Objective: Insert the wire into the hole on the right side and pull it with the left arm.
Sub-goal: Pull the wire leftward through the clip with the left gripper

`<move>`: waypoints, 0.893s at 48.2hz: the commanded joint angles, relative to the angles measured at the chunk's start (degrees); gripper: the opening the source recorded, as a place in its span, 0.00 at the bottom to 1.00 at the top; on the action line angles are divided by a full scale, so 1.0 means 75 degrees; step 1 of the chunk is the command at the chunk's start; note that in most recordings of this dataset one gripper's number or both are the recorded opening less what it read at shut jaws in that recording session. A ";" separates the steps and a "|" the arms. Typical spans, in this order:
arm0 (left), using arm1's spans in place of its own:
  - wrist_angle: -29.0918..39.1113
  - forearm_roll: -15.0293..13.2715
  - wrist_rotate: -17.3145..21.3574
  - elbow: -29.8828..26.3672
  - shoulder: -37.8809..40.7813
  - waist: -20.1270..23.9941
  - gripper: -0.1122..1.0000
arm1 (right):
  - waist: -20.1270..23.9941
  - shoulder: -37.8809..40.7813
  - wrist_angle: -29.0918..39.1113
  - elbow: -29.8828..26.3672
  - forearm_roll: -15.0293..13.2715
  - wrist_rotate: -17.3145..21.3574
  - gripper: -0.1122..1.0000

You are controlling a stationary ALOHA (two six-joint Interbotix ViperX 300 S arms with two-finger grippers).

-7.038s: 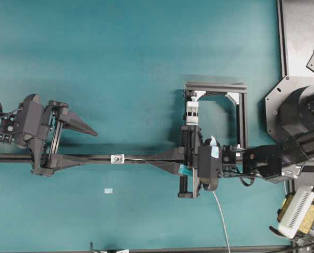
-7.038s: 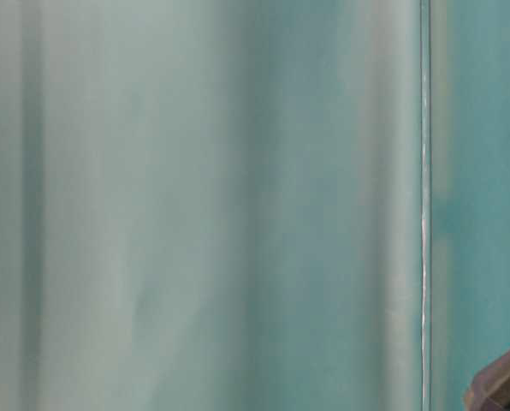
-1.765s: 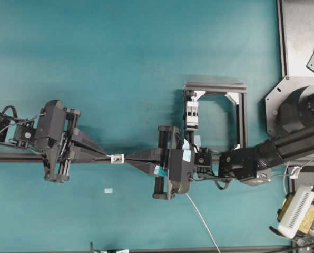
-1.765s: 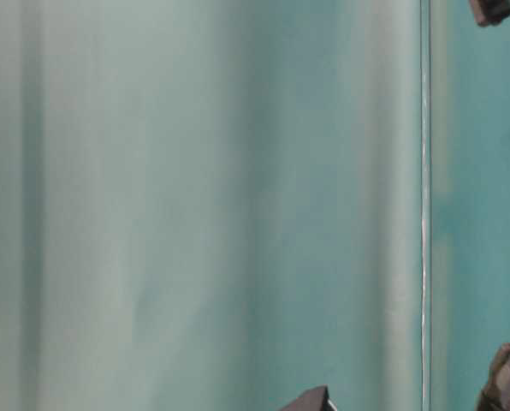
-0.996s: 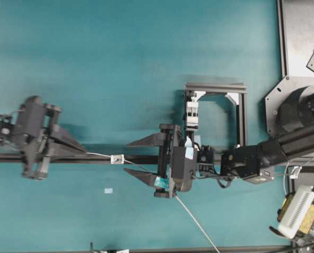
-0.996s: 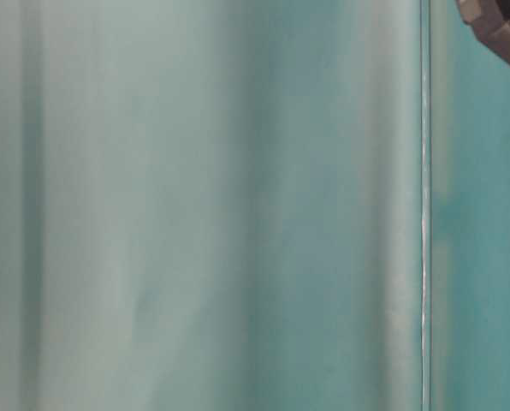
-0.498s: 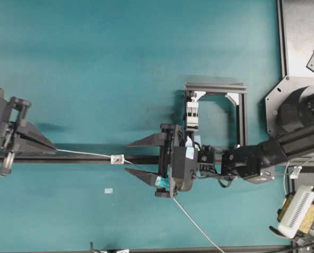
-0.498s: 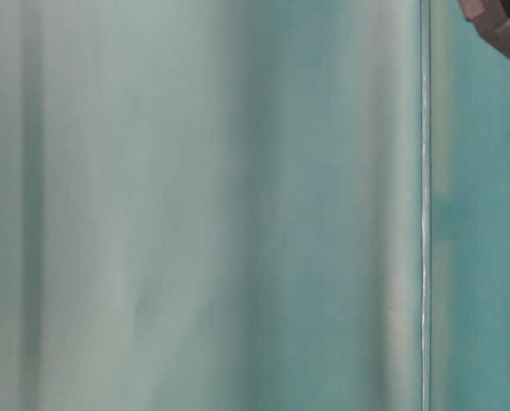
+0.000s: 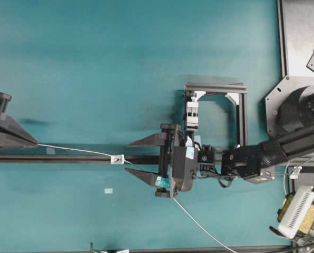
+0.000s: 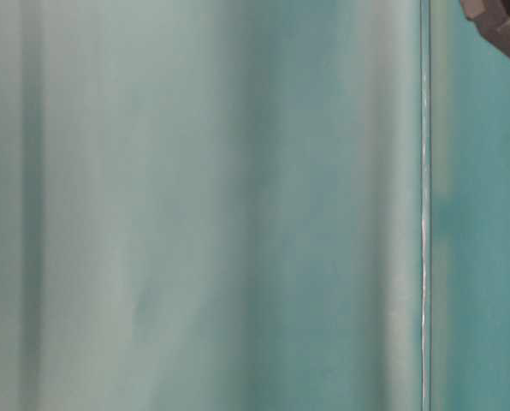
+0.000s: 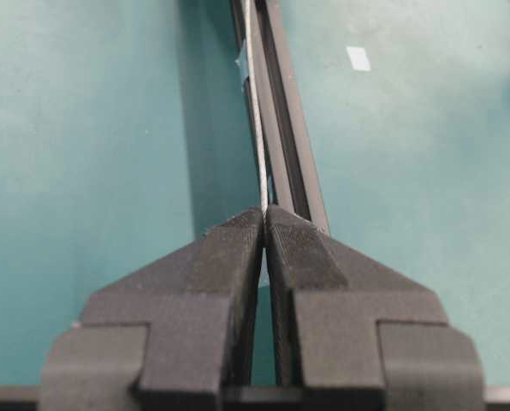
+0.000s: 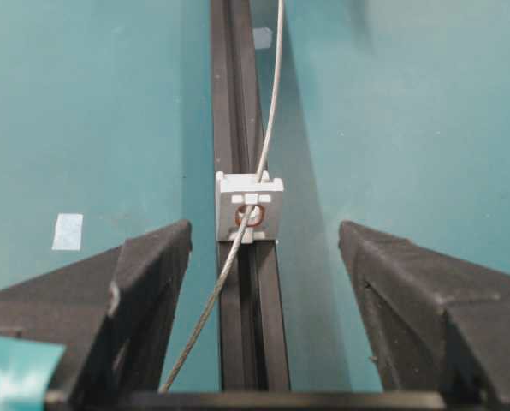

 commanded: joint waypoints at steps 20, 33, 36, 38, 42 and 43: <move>0.0469 0.0035 -0.0047 -0.0211 -0.0211 -0.0047 0.01 | 0.0023 -0.0281 -0.0035 -0.0047 -0.0023 0.0012 0.81; 0.0516 0.0035 -0.0562 -0.0293 -0.0199 -0.0059 0.20 | 0.0023 -0.0281 -0.0035 -0.0047 -0.0023 0.0012 0.81; 0.0609 0.0035 -0.0574 -0.0270 -0.0199 -0.0047 0.33 | 0.0023 -0.0281 -0.0035 -0.0047 -0.0023 0.0012 0.81; 0.0691 0.0035 -0.0586 -0.0258 -0.0199 -0.0047 0.43 | 0.0023 -0.0281 -0.0035 -0.0047 -0.0023 0.0012 0.81; 0.0797 0.0035 -0.0598 -0.0270 -0.0199 -0.0047 0.65 | 0.0023 -0.0281 -0.0035 -0.0047 -0.0023 0.0012 0.81; 0.0797 0.0035 -0.0598 -0.0270 -0.0199 -0.0059 0.72 | 0.0023 -0.0281 -0.0035 -0.0047 -0.0023 0.0012 0.81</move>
